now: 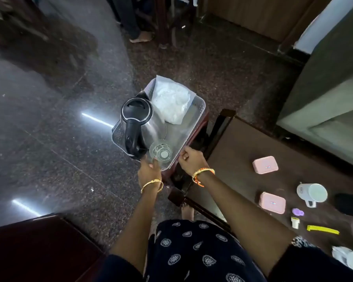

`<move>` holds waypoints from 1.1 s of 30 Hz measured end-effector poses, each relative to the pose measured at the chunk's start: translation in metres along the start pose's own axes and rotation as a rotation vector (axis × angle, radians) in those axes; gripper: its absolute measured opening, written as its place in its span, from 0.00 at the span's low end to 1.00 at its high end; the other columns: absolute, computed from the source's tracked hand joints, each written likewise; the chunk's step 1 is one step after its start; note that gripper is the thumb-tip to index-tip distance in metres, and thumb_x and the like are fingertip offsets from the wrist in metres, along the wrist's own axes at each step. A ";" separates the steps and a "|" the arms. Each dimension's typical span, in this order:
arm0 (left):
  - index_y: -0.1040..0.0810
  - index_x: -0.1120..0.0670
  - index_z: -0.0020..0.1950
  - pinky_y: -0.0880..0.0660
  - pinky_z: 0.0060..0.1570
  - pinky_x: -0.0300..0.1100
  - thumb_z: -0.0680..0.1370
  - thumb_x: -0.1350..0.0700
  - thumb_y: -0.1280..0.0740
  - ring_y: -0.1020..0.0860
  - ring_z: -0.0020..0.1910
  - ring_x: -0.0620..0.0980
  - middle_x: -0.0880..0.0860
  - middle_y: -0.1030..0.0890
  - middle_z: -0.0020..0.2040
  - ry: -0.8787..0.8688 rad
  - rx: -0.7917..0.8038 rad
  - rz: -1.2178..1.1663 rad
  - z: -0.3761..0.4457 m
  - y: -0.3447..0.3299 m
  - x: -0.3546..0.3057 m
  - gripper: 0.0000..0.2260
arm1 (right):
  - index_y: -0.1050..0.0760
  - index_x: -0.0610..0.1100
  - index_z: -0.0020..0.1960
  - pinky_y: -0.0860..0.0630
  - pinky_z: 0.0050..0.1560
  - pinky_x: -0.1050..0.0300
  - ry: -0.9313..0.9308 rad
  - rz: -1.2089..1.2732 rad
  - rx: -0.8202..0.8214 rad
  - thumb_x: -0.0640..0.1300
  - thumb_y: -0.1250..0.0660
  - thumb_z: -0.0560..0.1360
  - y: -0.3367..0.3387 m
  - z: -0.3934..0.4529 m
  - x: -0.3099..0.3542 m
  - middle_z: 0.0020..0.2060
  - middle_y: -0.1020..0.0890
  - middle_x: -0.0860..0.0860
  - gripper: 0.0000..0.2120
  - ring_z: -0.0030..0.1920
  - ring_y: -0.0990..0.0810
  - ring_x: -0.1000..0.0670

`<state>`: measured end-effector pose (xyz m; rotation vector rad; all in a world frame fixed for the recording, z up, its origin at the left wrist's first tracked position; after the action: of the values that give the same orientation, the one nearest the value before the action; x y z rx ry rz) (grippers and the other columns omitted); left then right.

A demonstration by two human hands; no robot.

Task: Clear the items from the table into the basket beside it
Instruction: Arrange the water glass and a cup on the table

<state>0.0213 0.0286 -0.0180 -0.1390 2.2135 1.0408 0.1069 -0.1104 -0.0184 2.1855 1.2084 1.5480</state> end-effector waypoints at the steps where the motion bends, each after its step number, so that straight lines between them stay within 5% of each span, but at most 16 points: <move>1: 0.30 0.57 0.65 0.27 0.54 0.51 0.78 0.50 0.39 0.22 0.55 0.63 0.63 0.18 0.52 0.019 0.044 0.045 0.009 -0.003 0.003 0.18 | 0.27 0.42 0.43 0.22 0.48 0.48 -0.005 0.012 0.043 0.42 0.36 0.70 -0.007 0.010 0.004 0.35 0.22 0.47 0.04 0.39 0.24 0.45; 5: 0.27 0.59 0.63 0.28 0.57 0.50 0.79 0.47 0.41 0.23 0.58 0.63 0.64 0.19 0.56 0.083 0.174 0.168 0.040 -0.019 0.013 0.19 | 0.32 0.40 0.64 0.28 0.61 0.51 -0.096 -0.064 0.209 0.44 0.33 0.71 -0.031 0.037 0.017 0.61 0.26 0.40 0.23 0.60 0.26 0.41; 9: 0.25 0.61 0.54 0.24 0.48 0.50 0.80 0.52 0.42 0.18 0.49 0.60 0.62 0.16 0.50 0.202 0.281 -0.005 0.061 -0.038 0.015 0.13 | 0.31 0.39 0.61 0.24 0.52 0.53 -0.166 0.014 0.212 0.41 0.33 0.71 -0.043 0.044 0.017 0.56 0.22 0.39 0.19 0.53 0.22 0.41; 13: 0.25 0.61 0.57 0.22 0.51 0.59 0.78 0.58 0.41 0.18 0.48 0.63 0.65 0.17 0.50 0.211 0.206 0.010 0.060 -0.041 0.015 0.11 | 0.31 0.42 0.63 0.23 0.48 0.56 -0.227 0.125 0.180 0.41 0.37 0.74 -0.039 0.041 0.013 0.55 0.23 0.40 0.18 0.50 0.22 0.42; 17: 0.26 0.63 0.59 0.22 0.47 0.59 0.78 0.60 0.44 0.20 0.46 0.69 0.70 0.19 0.49 0.036 0.008 0.093 0.022 -0.019 -0.009 0.13 | 0.31 0.47 0.65 0.21 0.50 0.53 -0.216 0.251 0.145 0.41 0.39 0.73 -0.020 0.025 0.011 0.51 0.22 0.44 0.19 0.44 0.22 0.46; 22: 0.27 0.62 0.62 0.24 0.48 0.56 0.79 0.60 0.42 0.21 0.48 0.68 0.69 0.19 0.50 -0.260 -0.004 0.216 -0.027 -0.010 -0.050 0.14 | 0.25 0.54 0.57 0.26 0.41 0.70 -0.093 0.330 -0.005 0.42 0.38 0.72 0.020 -0.010 -0.004 0.45 0.19 0.52 0.16 0.34 0.26 0.59; 27: 0.26 0.65 0.59 0.26 0.45 0.57 0.79 0.59 0.42 0.21 0.46 0.68 0.69 0.19 0.46 -0.510 0.179 0.368 -0.071 -0.057 -0.075 0.13 | 0.24 0.50 0.58 0.26 0.44 0.65 -0.191 0.347 -0.176 0.39 0.39 0.72 0.067 -0.055 -0.057 0.42 0.19 0.56 0.17 0.38 0.24 0.57; 33: 0.23 0.54 0.58 0.20 0.44 0.53 0.77 0.54 0.40 0.18 0.41 0.64 0.63 0.17 0.43 -0.622 0.554 0.466 -0.139 -0.153 -0.089 0.12 | 0.21 0.41 0.54 0.27 0.48 0.61 -0.470 0.332 -0.476 0.35 0.38 0.72 0.118 -0.114 -0.157 0.49 0.15 0.42 0.13 0.49 0.19 0.43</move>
<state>0.0704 -0.1896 0.0013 0.8618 1.8836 0.5374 0.0494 -0.3302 -0.0097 2.2895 0.3109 1.1547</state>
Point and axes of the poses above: each hand's wrist, its own z-axis towards the middle knuckle, its own y-axis out of the back of the hand, x = y × z, the point moved 4 cm from there along z, towards the middle knuckle
